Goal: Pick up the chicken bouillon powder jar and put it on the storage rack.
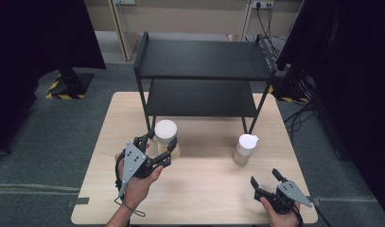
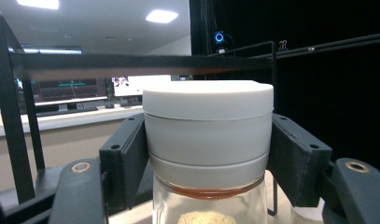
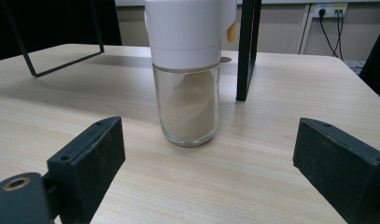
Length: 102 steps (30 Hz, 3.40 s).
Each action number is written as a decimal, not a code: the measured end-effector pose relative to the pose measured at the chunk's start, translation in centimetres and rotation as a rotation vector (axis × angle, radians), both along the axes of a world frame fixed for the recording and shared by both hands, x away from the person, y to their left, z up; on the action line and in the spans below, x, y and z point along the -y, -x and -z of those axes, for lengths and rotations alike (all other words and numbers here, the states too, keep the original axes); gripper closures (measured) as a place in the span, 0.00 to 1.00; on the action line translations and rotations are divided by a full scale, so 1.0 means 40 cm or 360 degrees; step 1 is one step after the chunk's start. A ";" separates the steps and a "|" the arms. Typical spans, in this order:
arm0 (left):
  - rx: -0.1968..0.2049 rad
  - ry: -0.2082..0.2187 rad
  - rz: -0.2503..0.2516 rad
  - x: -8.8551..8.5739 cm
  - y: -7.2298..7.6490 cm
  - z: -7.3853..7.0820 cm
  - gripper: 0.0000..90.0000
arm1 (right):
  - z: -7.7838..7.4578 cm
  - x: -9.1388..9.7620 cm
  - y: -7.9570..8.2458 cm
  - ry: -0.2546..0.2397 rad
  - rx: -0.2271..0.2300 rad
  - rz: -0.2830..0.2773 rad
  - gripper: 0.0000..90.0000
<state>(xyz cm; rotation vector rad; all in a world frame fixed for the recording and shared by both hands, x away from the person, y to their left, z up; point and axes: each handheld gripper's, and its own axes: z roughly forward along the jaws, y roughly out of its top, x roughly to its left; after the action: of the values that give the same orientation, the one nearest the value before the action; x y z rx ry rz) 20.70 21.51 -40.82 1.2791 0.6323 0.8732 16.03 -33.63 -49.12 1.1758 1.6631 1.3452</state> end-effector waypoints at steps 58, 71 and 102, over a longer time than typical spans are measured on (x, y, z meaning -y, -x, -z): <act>0.0171 0.0103 -0.0187 0.034 -0.115 -0.209 0.37 | 0.001 -0.001 0.001 -0.0008 0.0000 0.0012 0.10; 0.0189 0.0111 -0.0240 0.048 -0.149 -0.265 0.38 | 0.001 -0.001 0.001 -0.0011 -0.0001 0.0013 0.10; 0.0167 0.0139 -0.0335 0.058 -0.220 -0.373 0.37 | 0.000 -0.001 0.000 -0.0013 -0.0006 0.0015 0.10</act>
<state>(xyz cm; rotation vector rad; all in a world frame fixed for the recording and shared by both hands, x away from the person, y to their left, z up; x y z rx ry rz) 29.51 19.18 -25.92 1.0940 0.7225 1.0673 16.01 -33.58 -49.10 1.1902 1.6542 1.3457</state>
